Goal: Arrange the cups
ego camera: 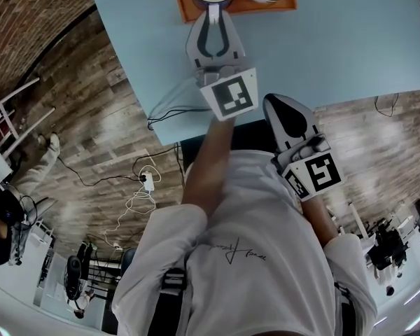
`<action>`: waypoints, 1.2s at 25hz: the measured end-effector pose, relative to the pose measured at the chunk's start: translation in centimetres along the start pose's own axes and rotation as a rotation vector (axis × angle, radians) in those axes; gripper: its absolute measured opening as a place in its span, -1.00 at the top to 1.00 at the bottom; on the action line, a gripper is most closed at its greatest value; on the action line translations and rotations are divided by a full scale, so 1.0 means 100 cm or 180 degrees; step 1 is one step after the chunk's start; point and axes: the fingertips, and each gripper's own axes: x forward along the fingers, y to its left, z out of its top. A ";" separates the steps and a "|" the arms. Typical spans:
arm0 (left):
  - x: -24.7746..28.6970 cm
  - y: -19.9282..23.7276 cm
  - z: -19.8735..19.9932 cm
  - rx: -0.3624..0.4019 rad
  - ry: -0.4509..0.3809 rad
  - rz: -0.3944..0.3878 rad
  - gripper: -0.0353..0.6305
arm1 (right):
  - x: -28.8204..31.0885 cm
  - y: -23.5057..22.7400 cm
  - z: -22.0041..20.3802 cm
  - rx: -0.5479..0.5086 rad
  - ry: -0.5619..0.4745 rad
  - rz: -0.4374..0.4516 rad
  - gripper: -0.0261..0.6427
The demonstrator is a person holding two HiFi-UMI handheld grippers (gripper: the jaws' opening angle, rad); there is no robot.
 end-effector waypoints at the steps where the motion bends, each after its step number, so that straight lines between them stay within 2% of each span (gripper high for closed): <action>1: 0.000 0.000 -0.001 0.0009 0.0010 0.0028 0.72 | -0.001 0.000 -0.001 0.0001 0.0011 -0.0003 0.86; 6: -0.003 -0.006 -0.003 0.0025 0.0028 0.0190 0.72 | -0.009 -0.005 -0.007 -0.0010 0.0081 -0.0038 0.86; 9: -0.002 -0.007 -0.005 -0.0044 0.0017 0.0271 0.72 | -0.009 -0.006 -0.009 -0.0005 0.0112 -0.0059 0.86; 23: -0.002 -0.006 -0.010 -0.0067 -0.0014 0.0428 0.72 | -0.013 -0.016 -0.012 0.0029 0.0141 -0.0206 0.86; 30: -0.003 -0.004 -0.013 -0.0032 0.0054 0.0630 0.72 | -0.019 -0.025 -0.014 0.0034 0.0163 -0.0321 0.86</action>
